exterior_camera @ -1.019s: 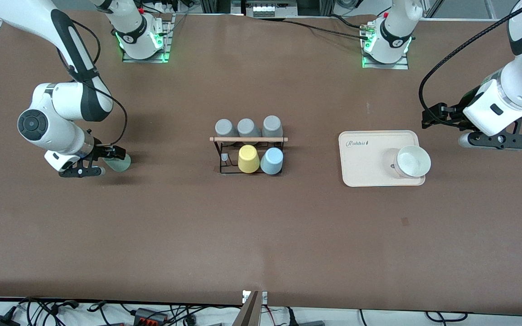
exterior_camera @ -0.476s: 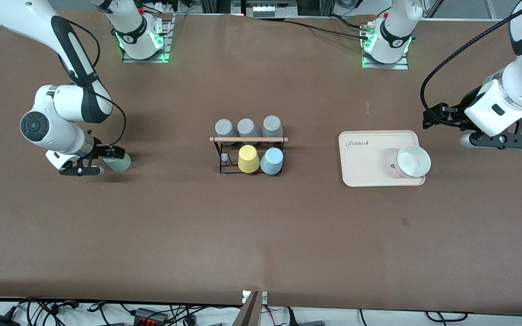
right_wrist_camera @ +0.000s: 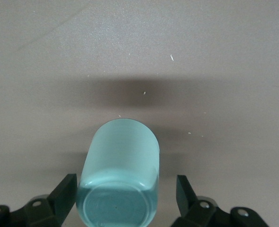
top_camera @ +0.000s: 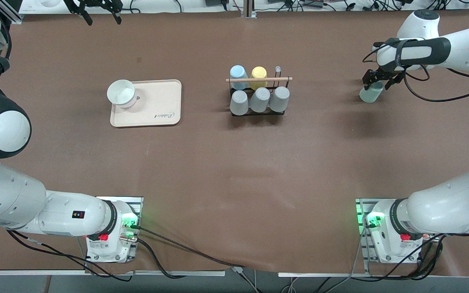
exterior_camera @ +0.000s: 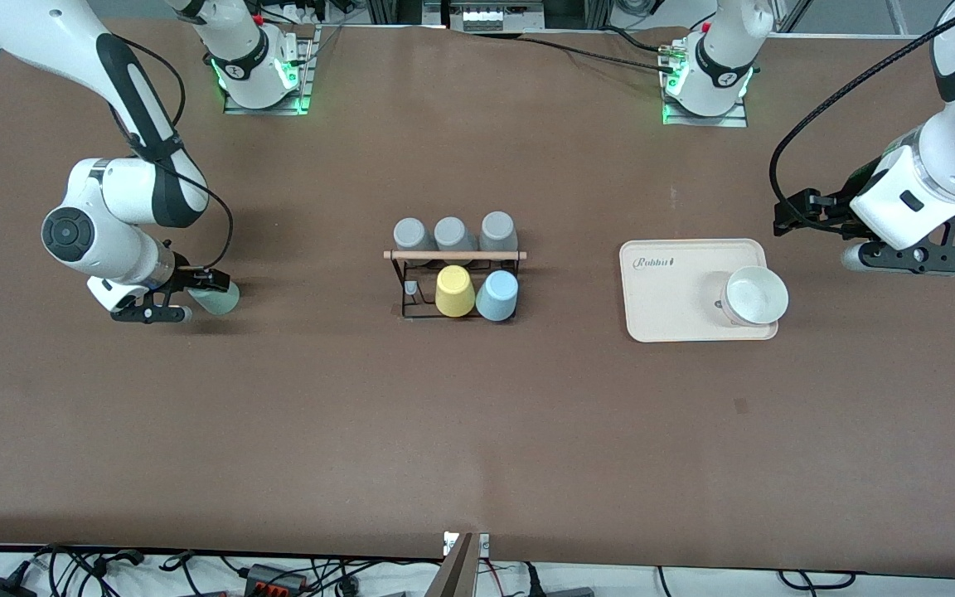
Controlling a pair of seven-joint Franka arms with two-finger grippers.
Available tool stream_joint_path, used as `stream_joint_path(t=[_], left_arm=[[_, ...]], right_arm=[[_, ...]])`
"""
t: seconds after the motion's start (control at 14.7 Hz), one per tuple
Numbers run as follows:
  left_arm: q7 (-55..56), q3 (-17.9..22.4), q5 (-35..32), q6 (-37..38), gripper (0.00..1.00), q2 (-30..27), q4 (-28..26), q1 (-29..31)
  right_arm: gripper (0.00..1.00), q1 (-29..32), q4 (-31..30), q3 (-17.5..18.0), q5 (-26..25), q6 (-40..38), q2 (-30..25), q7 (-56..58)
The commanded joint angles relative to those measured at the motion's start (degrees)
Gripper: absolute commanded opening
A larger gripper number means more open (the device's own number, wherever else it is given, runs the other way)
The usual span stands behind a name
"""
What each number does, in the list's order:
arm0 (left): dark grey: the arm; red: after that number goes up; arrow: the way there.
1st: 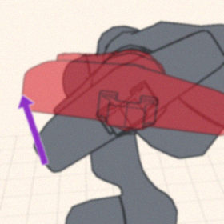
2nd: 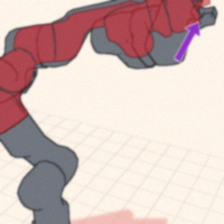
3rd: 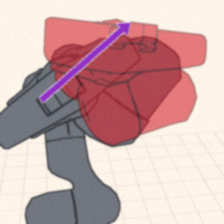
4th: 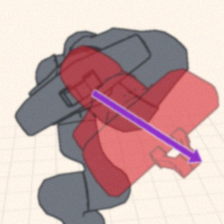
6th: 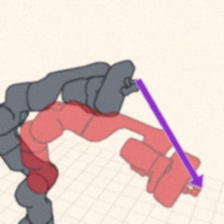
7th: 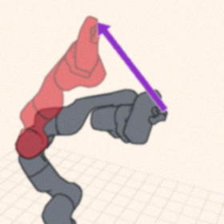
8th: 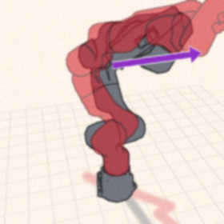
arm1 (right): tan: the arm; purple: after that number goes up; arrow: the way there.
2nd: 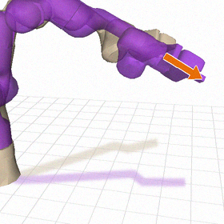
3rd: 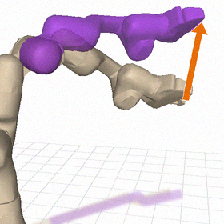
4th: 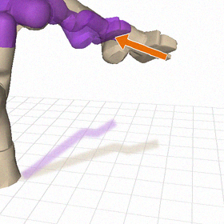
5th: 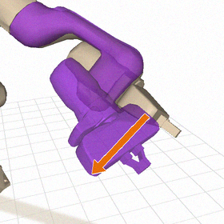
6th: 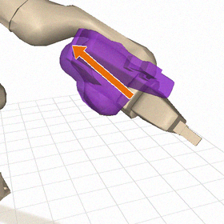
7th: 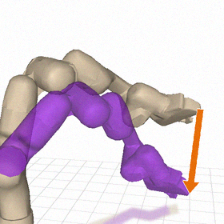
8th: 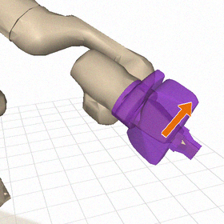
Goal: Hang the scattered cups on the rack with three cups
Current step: 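Close the right gripper on the pale teal cup and lift it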
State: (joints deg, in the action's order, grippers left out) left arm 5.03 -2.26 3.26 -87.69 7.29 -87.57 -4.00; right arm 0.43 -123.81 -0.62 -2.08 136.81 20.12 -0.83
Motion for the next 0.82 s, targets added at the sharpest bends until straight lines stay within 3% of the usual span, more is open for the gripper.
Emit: stream_joint_path(t=[0.0, 0.2, 0.34, 0.61, 0.75], left_arm=[[-0.29, 0.06, 0.87, 0.50, 1.00, -1.22, -0.84, 0.40], [-0.38, 0.06, 0.96, 0.50, 1.00, -1.22, -0.76, 0.40], [-0.29, 0.06, 0.96, 0.50, 1.00, -1.22, -0.76, 0.40], [-0.38, 0.06, 0.96, 0.50, 1.00, -1.22, -0.84, 0.40], [-0.38, 0.06, 0.96, 0.50, 1.00, -1.22, -0.84, 0.40]], right_arm=[[0.32, -0.16, 0.49, 0.44, -0.38, 0.48, -0.26, -0.93], [0.18, -1.03, 1.81, 0.53, -0.47, -0.92, -1.66, -0.05], [0.12, -2.27, 6.01, 0.53, -0.38, -6.69, -2.63, -0.14], [0.11, -6.13, 24.79, 2.29, 1.02, -27.68, -0.88, -3.11], [0.11, -9.02, 33.15, 2.38, 1.11, -33.86, 1.92, -6.88]])
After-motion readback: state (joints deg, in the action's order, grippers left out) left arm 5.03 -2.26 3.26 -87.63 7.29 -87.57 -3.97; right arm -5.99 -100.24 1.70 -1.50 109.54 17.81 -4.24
